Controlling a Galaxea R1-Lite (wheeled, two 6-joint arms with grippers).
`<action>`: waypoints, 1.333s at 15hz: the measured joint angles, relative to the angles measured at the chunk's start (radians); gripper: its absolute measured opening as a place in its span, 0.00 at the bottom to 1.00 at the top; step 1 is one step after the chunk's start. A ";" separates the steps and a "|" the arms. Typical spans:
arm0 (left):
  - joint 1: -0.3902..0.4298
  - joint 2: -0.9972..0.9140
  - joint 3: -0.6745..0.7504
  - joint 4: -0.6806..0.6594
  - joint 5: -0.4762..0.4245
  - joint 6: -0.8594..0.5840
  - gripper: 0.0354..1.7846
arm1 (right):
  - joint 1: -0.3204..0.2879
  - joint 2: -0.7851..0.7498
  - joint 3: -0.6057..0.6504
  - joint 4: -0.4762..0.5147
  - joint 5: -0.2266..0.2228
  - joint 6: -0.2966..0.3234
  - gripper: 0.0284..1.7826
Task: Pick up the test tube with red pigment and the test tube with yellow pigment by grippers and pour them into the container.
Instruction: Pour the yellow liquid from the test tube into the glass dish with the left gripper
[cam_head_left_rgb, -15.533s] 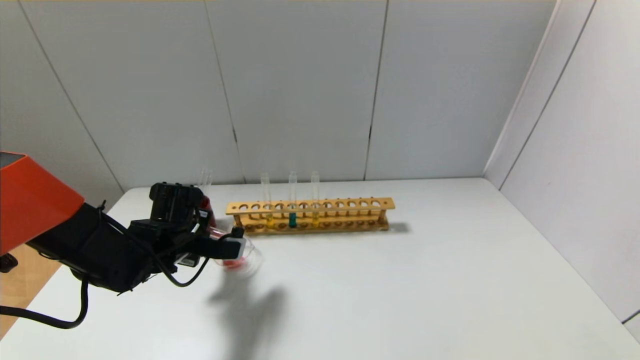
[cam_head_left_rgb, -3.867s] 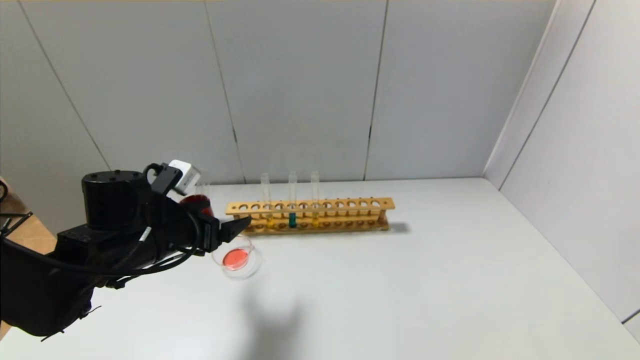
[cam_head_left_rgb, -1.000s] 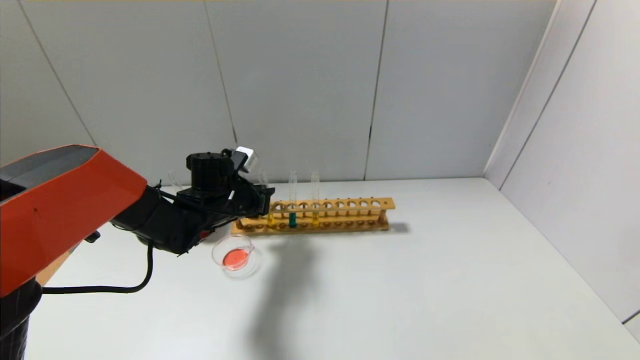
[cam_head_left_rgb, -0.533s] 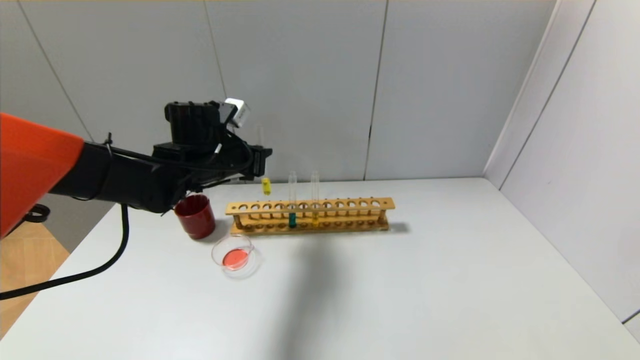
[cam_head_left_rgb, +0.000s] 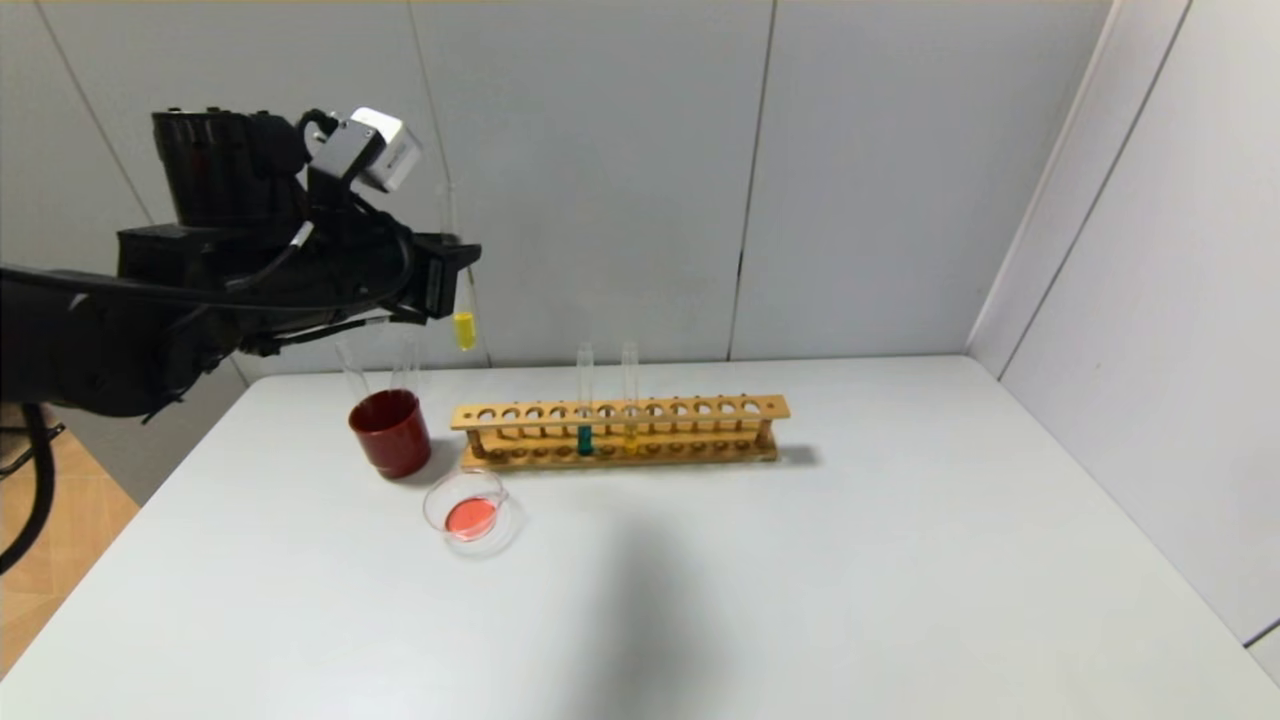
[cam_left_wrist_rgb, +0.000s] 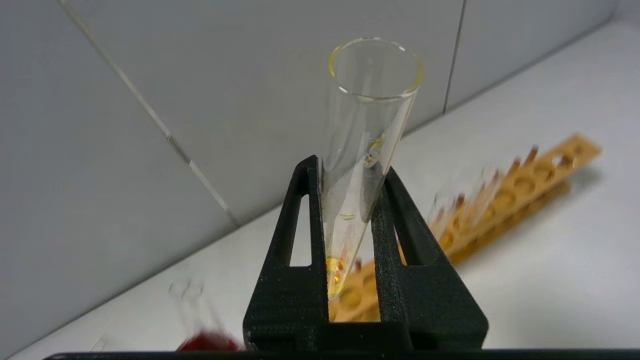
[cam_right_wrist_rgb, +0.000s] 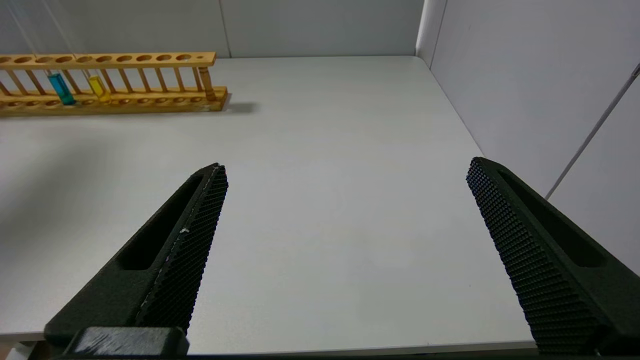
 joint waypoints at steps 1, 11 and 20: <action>0.016 -0.036 0.069 -0.006 0.000 0.050 0.16 | 0.000 0.000 0.000 0.000 0.000 0.000 0.98; 0.154 -0.101 0.414 -0.048 -0.007 0.437 0.16 | 0.000 0.000 0.000 0.000 0.000 0.000 0.98; 0.171 0.028 0.460 -0.055 -0.003 0.716 0.16 | 0.000 0.000 0.000 0.000 0.000 0.000 0.98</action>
